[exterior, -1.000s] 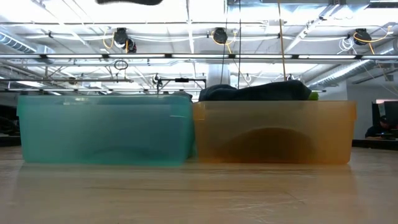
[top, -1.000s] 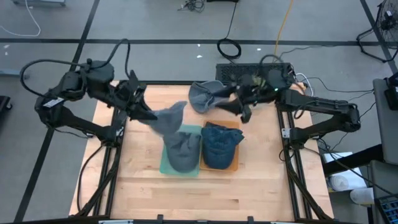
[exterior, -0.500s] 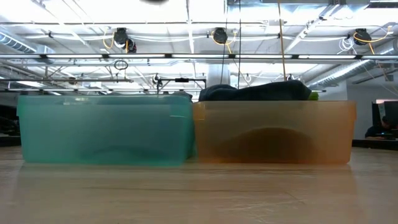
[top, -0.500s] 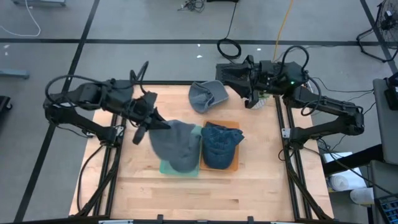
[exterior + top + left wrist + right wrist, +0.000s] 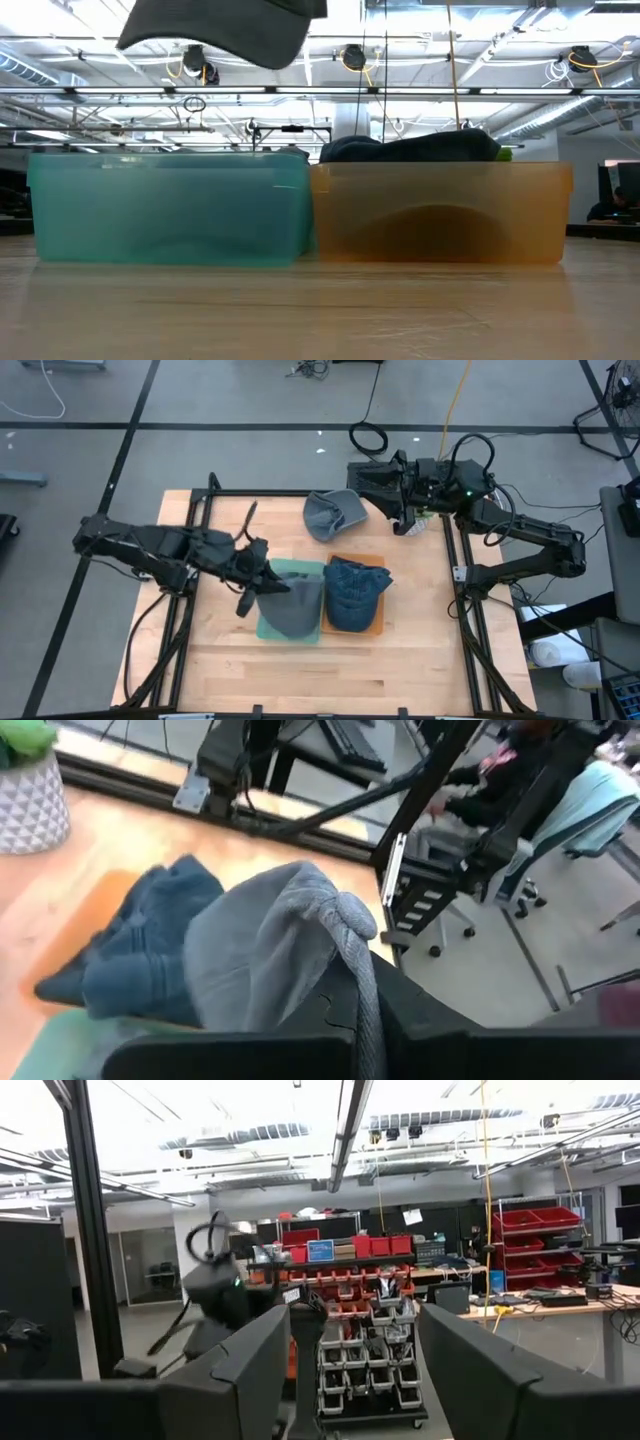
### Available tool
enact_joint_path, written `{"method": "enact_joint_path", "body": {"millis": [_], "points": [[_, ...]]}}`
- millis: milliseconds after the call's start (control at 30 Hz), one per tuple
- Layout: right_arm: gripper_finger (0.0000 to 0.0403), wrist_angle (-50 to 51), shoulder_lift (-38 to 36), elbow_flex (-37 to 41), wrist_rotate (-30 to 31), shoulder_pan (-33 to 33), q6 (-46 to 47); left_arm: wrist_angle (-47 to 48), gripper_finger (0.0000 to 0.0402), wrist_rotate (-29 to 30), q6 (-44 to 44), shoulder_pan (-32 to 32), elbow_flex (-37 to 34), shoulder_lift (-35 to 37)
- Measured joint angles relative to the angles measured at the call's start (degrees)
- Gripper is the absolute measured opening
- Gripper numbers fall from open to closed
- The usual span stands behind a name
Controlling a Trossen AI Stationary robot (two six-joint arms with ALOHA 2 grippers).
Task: Pick & Place hat
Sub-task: Put the left gray cap into the blue bin
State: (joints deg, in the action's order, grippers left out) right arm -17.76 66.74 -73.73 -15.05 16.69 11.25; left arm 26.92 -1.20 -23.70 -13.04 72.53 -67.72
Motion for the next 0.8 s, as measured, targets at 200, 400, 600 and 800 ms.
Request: {"method": "enact_joint_path", "body": {"millis": [200,400,600,800], "points": [[0.0212,0.4,0.0,0.0,0.0,0.0,0.0,-4.8,0.0000,4.2,-3.0,-2.1,-7.2,0.0],[0.0212,0.5,0.0,0.0,-0.1,0.0,0.0,-8.2,0.0000,8.3,-4.4,-3.4,-12.2,-0.1],[0.0212,0.5,0.0,0.0,-0.1,0.0,0.0,-15.9,0.0000,9.3,-6.8,-3.5,-18.4,-0.1],[0.0210,0.5,0.0,0.0,-0.1,0.0,0.0,-20.1,0.0000,12.7,-7.9,-4.0,-23.6,-0.1]]}}
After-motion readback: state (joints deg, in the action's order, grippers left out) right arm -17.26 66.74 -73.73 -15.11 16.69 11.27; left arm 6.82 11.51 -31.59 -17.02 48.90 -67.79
